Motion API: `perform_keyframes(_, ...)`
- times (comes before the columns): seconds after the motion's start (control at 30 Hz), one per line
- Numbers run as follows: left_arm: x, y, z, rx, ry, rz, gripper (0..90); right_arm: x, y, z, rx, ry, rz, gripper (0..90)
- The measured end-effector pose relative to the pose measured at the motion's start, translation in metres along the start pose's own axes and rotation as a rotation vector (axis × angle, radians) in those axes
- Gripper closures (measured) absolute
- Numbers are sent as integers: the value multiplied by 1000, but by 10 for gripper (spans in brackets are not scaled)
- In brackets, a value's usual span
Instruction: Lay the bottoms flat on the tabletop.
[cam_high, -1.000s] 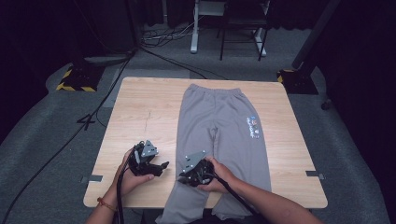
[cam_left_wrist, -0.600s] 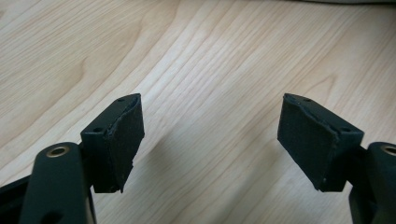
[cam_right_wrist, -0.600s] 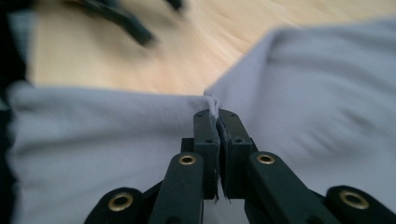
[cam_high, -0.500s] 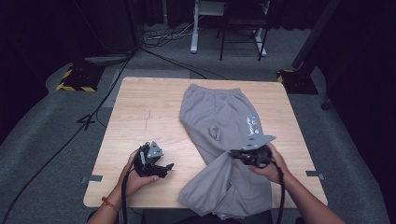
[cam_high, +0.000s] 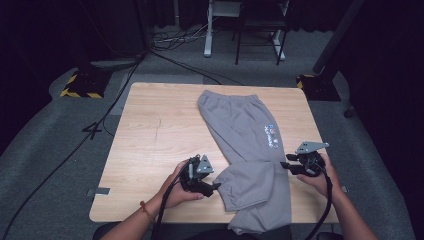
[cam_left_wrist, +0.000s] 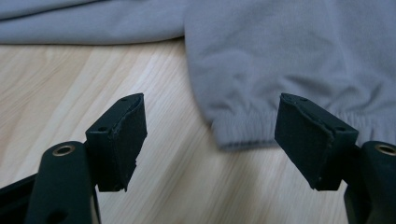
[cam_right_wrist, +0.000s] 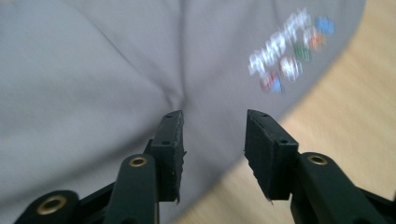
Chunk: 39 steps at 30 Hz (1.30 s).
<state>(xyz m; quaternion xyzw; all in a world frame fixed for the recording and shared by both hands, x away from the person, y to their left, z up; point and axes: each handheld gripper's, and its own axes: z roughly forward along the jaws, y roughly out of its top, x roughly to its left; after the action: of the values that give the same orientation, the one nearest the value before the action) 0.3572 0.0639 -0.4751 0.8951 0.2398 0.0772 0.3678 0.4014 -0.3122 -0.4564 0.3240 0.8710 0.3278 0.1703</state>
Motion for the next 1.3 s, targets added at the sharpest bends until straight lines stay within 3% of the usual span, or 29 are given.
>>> perform_keyframes(0.07,-1,4,9,10,-30,-20,261,6,12,1,-48,4,-16,541)
perform_keyframes(0.17,-6,5,18,40,-74,-11,328,19,36,11,-97,33,-54,541)
perform_keyframes(0.23,-9,4,23,59,-89,3,393,32,55,24,-101,83,-98,548)
perform_keyframes(0.37,-13,3,24,64,-97,20,478,56,87,66,-28,140,-187,561)
perform_keyframes(0.43,-14,4,24,62,-93,20,533,61,97,88,21,134,-220,584)
perform_keyframes(0.5,-15,4,23,71,-98,53,639,62,103,106,52,134,-217,610)
perform_keyframes(0.57,-17,4,22,82,-91,90,696,59,107,119,83,94,-228,649)
perform_keyframes(0.63,-19,4,20,81,-97,112,767,54,109,125,78,105,-183,744)
perform_keyframes(0.67,-20,4,21,86,-111,121,793,53,110,126,80,92,-184,782)
perform_keyframes(0.77,-23,5,20,76,-112,141,836,53,110,125,89,70,-197,884)
perform_keyframes(0.83,-25,6,18,68,-108,157,844,52,111,121,78,48,-205,900)
perform_keyframes(0.97,-30,9,7,42,-96,171,848,38,114,98,-21,27,-144,900)
perform_keyframes(1.03,-32,13,3,36,-95,177,848,26,114,83,-71,20,-94,900)
perform_keyframes(1.1,-36,16,1,21,-99,187,848,13,111,67,-104,-25,-65,900)
perform_keyframes(1.17,-42,21,0,16,-110,197,848,-4,105,52,-132,-55,-5,900)
perform_keyframes(1.3,-65,38,2,-1,-144,270,848,-42,81,30,-140,-143,111,900)
